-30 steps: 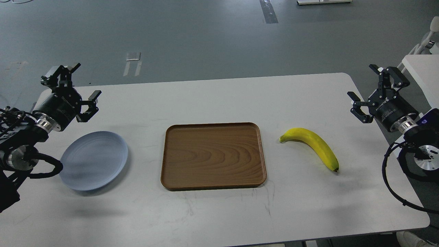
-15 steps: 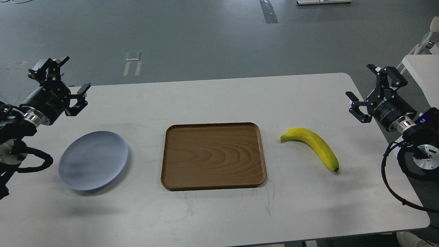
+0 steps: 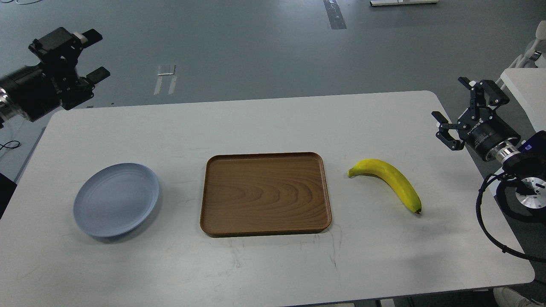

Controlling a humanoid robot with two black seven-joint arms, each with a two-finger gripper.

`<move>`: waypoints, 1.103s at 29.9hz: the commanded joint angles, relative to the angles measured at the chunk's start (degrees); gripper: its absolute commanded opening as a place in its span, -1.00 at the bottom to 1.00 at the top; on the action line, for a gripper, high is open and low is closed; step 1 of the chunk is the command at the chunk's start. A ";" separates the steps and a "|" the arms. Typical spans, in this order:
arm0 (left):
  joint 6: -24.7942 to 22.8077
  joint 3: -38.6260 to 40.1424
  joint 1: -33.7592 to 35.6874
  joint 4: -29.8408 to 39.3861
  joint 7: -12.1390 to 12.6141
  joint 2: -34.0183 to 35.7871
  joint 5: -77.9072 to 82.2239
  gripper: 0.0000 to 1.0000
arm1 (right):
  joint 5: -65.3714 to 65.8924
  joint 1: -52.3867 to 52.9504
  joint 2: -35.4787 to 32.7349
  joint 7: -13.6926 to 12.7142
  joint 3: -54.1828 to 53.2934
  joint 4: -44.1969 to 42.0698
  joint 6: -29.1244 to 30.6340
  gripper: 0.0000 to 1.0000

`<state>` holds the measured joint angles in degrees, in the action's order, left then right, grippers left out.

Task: Place banana on plate with both arms
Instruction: 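Lower the left gripper to the blue plate rim and grasp it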

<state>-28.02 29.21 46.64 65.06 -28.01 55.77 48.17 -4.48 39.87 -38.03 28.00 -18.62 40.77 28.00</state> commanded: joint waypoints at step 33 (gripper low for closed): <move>11.94 -15.41 -9.73 -15.57 0.01 -0.58 45.52 0.92 | 0.00 -0.41 0.32 0.00 -0.01 0.18 0.00 1.00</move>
<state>-16.21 13.97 37.30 50.12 -28.01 55.68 93.72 -4.48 39.54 -37.68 28.00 -18.64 40.94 28.00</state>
